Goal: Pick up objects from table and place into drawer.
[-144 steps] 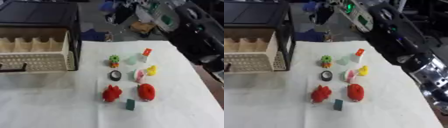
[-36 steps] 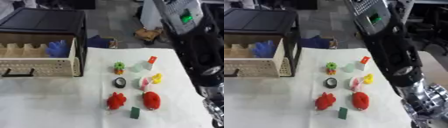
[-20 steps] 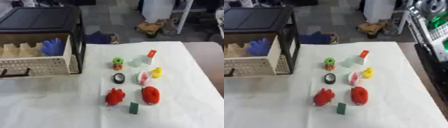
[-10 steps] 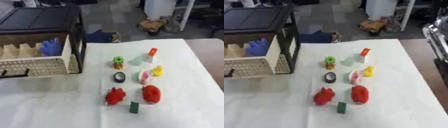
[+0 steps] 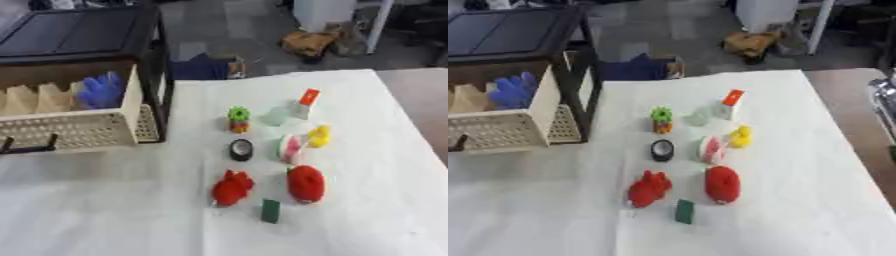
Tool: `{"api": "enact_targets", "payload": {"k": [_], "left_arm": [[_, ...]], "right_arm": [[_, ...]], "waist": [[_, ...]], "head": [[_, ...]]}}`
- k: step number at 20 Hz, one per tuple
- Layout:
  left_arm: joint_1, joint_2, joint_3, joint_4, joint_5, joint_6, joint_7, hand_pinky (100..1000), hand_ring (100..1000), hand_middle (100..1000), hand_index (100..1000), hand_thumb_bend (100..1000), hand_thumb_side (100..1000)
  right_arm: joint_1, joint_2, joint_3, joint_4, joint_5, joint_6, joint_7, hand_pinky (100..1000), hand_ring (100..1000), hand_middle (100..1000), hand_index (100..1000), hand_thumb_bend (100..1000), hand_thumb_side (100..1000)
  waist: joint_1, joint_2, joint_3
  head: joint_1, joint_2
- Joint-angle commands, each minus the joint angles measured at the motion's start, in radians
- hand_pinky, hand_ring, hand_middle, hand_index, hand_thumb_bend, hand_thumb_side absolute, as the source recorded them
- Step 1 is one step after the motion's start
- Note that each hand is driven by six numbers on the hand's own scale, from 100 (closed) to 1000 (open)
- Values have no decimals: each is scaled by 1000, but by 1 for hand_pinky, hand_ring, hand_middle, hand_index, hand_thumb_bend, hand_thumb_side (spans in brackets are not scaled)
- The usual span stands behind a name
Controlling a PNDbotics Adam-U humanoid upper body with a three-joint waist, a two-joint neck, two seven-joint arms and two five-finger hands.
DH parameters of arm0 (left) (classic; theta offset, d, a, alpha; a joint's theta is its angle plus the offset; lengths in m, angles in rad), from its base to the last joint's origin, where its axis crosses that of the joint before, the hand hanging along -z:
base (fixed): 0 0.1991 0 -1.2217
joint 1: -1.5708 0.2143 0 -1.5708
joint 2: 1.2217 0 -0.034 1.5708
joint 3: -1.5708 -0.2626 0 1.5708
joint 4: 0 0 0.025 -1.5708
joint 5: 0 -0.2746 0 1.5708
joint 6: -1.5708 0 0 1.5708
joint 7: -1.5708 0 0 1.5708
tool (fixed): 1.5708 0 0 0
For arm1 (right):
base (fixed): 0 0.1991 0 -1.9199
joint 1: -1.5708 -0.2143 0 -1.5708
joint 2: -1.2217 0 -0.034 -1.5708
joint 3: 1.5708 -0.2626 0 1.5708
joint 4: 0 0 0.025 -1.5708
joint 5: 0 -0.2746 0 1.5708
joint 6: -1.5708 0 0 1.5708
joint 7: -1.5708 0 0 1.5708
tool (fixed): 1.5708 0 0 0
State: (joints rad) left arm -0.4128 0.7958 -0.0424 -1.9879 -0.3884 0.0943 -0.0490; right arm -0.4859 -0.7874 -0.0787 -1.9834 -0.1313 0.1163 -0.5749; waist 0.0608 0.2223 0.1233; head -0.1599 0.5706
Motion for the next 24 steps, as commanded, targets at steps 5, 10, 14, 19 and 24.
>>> {"api": "enact_targets", "payload": {"k": [5,10,14,19,24], "left_arm": [[-19,89,7,-12,12,-20,-210,181,100,144,761,100,1000],[-13,118,-15,-12,25,-27,-238,417,343,350,812,100,1000],[-19,150,-41,-12,40,-30,-293,504,457,437,836,100,1000],[-20,172,-72,-12,97,-2,-366,609,583,581,810,100,1000],[-42,191,-86,-12,124,29,-448,566,595,583,781,100,1000]], "right_arm": [[21,-18,-25,-17,23,-17,-3,658,675,651,842,100,1000],[53,10,-27,-17,24,-13,12,752,744,732,861,100,1000],[135,43,-47,-17,49,-48,29,754,745,731,861,100,1000],[180,52,-67,-17,53,-61,12,752,741,724,860,100,1000],[191,56,-75,-17,54,-59,6,751,740,723,859,100,1000]], "waist": [[2,-14,-1],[8,-3,-14],[9,2,-14],[6,6,-17],[2,2,-19]], "head": [[6,10],[22,8],[23,9],[26,5],[46,11]]}}
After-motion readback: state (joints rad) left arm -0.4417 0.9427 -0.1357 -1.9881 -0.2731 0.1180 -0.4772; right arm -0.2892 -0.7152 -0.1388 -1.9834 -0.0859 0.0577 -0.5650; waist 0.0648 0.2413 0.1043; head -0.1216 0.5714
